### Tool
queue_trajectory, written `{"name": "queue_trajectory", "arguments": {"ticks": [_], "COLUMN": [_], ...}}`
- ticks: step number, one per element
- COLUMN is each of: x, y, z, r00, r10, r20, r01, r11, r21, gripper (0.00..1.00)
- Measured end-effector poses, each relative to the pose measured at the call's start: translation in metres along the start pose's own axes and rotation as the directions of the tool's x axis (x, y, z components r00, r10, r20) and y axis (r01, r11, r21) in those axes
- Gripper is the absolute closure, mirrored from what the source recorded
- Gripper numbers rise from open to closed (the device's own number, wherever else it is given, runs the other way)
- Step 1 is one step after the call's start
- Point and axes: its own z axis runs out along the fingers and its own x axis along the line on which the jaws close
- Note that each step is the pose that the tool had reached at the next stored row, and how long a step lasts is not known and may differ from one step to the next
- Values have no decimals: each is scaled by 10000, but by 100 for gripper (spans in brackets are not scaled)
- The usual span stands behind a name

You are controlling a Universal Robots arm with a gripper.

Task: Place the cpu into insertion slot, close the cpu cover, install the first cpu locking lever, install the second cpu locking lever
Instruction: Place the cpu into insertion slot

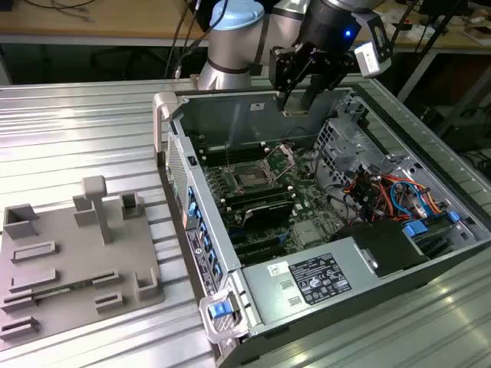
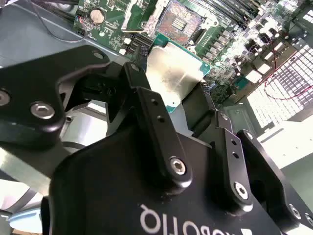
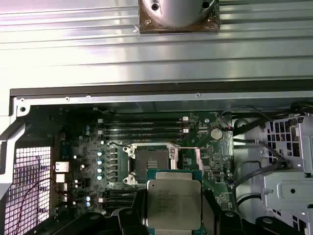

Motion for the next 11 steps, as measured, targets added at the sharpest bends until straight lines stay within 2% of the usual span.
{"name": "queue_trajectory", "arguments": {"ticks": [5, 9, 11], "x": [4, 40, 41], "y": [0, -1, -1], "z": [0, 3, 3], "r00": [10000, 9993, 9993], "r10": [33, 367, 369], "r20": [3, 32, 32], "r01": [-33, -367, -369], "r11": [10000, 9993, 9993], "r21": [1, -7, -7], "gripper": [46, 46, 46]}}
